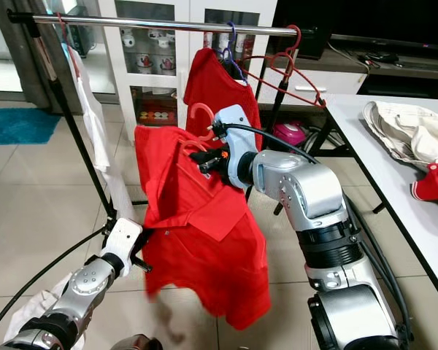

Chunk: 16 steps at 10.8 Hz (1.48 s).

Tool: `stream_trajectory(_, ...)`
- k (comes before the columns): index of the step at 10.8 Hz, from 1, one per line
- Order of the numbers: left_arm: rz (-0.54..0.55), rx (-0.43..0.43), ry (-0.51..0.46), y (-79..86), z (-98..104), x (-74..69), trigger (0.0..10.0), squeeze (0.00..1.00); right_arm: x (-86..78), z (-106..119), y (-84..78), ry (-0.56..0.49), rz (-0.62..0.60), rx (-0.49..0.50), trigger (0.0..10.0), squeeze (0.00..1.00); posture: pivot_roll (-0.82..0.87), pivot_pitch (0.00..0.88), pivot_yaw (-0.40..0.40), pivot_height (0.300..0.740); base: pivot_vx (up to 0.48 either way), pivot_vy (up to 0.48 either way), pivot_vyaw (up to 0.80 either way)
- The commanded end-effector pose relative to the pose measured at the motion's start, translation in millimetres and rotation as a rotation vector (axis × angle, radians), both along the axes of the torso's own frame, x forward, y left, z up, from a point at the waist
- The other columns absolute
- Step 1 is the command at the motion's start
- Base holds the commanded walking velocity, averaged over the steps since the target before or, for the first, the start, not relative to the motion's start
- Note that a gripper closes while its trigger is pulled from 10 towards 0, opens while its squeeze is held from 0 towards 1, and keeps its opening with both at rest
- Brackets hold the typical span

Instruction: Hang hanger

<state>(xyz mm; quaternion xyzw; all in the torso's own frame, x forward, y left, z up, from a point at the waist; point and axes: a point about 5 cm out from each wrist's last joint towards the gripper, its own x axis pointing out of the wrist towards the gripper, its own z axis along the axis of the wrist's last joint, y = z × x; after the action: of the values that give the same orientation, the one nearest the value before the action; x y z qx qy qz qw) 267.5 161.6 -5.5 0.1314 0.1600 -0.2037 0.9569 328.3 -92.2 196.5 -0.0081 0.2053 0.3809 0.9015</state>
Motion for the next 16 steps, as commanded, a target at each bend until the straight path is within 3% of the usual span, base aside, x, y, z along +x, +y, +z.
stream_trajectory(1,0.037,-0.056,0.037,6.0,-6.7,-9.2,10.0,0.0,6.0,20.2,-10.2,-0.106,-0.044,0.015,0.0,0.0,-0.12,0.0,-0.061,0.74,0.0,0.0,0.0)
stream_trajectory(2,0.011,-0.217,-0.01,1.5,4.9,-6.6,10.0,1.0,4.8,16.9,-12.6,-0.105,-0.056,0.023,0.0,0.0,-0.11,0.0,-0.051,0.74,0.0,0.0,0.0)
stream_trajectory(4,-0.002,-0.385,-0.152,10.8,36.8,-2.3,10.0,1.0,-0.7,2.3,-24.0,-0.097,-0.123,0.008,0.0,0.0,-0.1,0.0,-0.01,0.74,0.0,0.0,0.0)
stream_trajectory(5,-0.025,-0.427,-0.228,17.5,57.5,-2.5,10.0,1.0,-4.5,-7.1,-31.8,-0.085,-0.168,0.005,0.0,0.0,-0.1,0.0,0.001,0.74,0.0,0.0,0.0)
stream_trajectory(6,-0.028,-0.421,-0.274,22.3,76.4,-3.4,10.0,1.0,-9.1,-17.9,-40.3,-0.089,-0.211,0.001,0.0,0.0,-0.09,0.0,0.023,0.74,0.0,0.0,0.0)
stream_trajectory(7,-0.006,-0.384,-0.288,24.6,88.1,-3.7,10.0,0.91,-14.8,-31.9,-48.9,-0.097,-0.277,-0.024,0.0,0.0,-0.09,0.0,0.033,0.74,0.0,0.0,0.0)
stream_trajectory(8,0.015,-0.364,-0.3,23.1,93.8,-5.2,10.0,0.0,-21.7,-44.9,-55.3,-0.09,-0.337,-0.033,0.0,0.0,-0.08,0.0,0.035,0.74,0.0,0.0,0.0)
stream_trajectory(9,0.024,-0.353,-0.292,14.3,96.5,-6.7,10.0,0.0,-33.7,-63.8,-61.8,-0.062,-0.412,0.002,0.0,0.0,-0.07,0.0,0.034,0.74,0.0,0.0,0.0)
stream_trajectory(10,0.034,-0.354,-0.287,10.9,95.6,-6.1,10.0,0.0,-39.0,-72.0,-64.8,-0.055,-0.445,0.005,4.4,0.0,-0.07,0.0,0.037,0.74,0.0,0.0,0.0)
stream_trajectory(11,0.127,-0.322,-0.255,11.3,87.8,-2.7,10.0,0.0,-46.5,-91.6,-72.7,-0.029,-0.518,-0.012,10.0,0.0,-0.07,0.0,0.039,0.74,0.0,0.0,0.0)
stream_trajectory(12,0.14,-0.271,-0.254,9.5,87.0,-2.6,10.0,0.0,-49.1,-99.5,-75.8,-0.077,-0.521,-0.052,10.0,0.0,-0.06,0.0,0.035,0.74,0.285,0.0,0.0)
stream_trajectory(16,0.155,-0.245,-0.243,3.8,89.5,-1.8,10.0,0.0,-43.1,-105.3,-77.0,-0.151,-0.639,-0.027,10.0,0.0,-0.04,0.0,0.04,0.74,0.376,0.0,0.52)
